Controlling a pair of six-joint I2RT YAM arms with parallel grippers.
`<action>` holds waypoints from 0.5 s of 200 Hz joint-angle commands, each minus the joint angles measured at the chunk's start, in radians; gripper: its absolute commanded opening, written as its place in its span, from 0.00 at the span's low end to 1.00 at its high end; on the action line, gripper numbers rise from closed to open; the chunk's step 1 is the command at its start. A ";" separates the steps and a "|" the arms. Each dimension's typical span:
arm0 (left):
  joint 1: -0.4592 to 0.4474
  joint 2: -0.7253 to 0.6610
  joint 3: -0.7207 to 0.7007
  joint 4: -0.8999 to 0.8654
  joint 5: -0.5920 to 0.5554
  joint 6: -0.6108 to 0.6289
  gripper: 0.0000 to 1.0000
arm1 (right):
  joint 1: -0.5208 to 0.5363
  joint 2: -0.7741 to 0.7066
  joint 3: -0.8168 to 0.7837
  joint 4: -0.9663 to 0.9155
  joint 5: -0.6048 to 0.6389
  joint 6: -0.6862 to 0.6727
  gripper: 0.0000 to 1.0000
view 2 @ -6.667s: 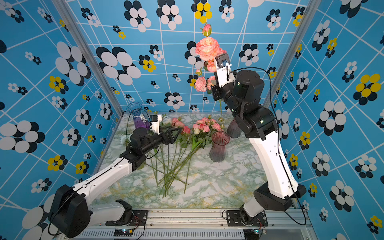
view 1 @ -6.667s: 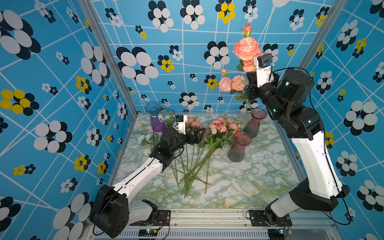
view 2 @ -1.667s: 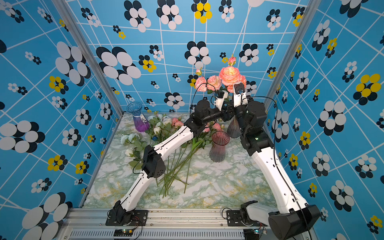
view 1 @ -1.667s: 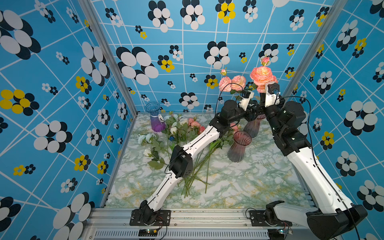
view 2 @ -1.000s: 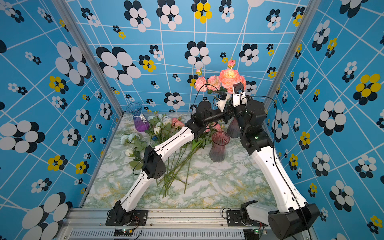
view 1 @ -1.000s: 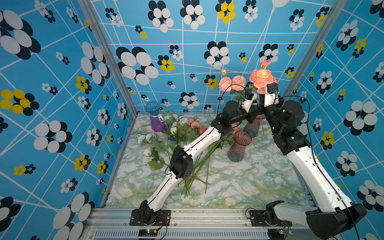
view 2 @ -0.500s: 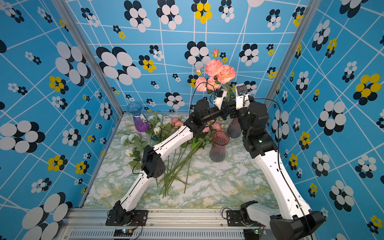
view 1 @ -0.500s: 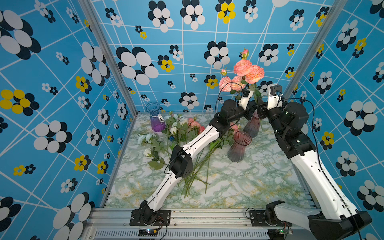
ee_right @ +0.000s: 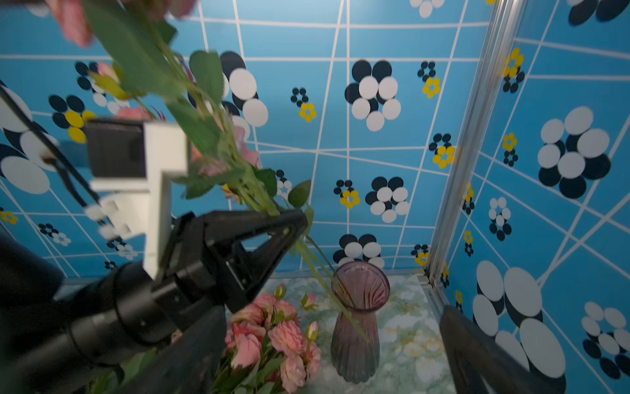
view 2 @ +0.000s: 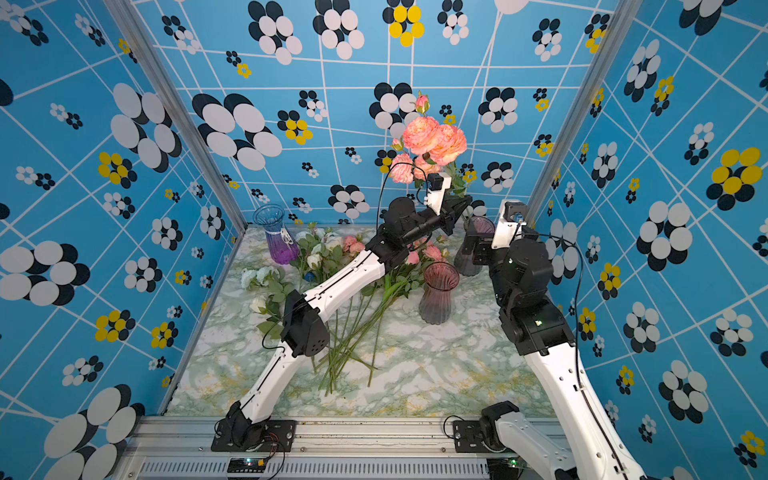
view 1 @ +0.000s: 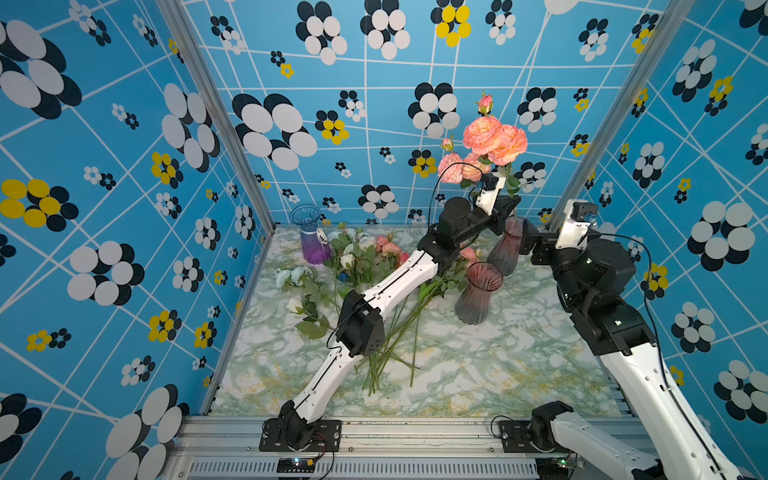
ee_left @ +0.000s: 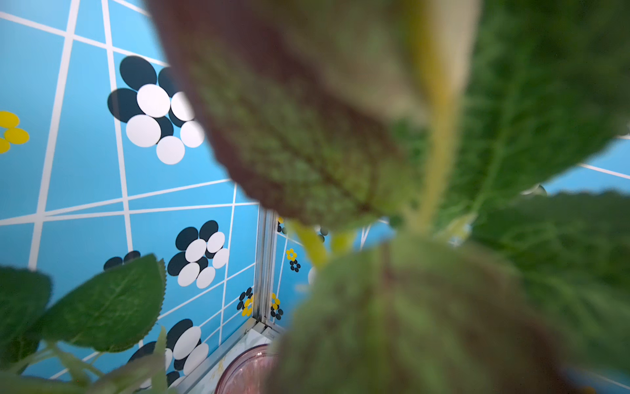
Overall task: Place the pink flowers into the vase
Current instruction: Adjust the vase at the center of the board.
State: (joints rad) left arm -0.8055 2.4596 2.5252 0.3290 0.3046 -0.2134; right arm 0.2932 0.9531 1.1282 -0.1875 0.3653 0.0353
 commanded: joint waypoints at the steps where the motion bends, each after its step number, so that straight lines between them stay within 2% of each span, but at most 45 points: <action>1: 0.002 -0.066 -0.023 0.081 -0.033 0.035 0.00 | 0.002 -0.007 -0.093 -0.059 0.045 0.140 0.99; 30: 0.001 -0.059 -0.026 0.105 -0.060 0.051 0.00 | 0.003 0.006 -0.192 -0.038 0.125 0.224 0.99; 70: 0.003 -0.057 -0.030 0.109 -0.083 0.076 0.00 | 0.003 0.084 -0.300 -0.033 0.208 0.447 0.99; 100: 0.010 -0.052 -0.064 0.147 -0.113 0.082 0.00 | -0.016 0.140 -0.358 0.074 0.190 0.525 0.99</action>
State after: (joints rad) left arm -0.8051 2.4508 2.4939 0.4164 0.2295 -0.1551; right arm 0.2935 1.0588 0.8005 -0.1898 0.5358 0.4435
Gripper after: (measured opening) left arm 0.088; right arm 0.991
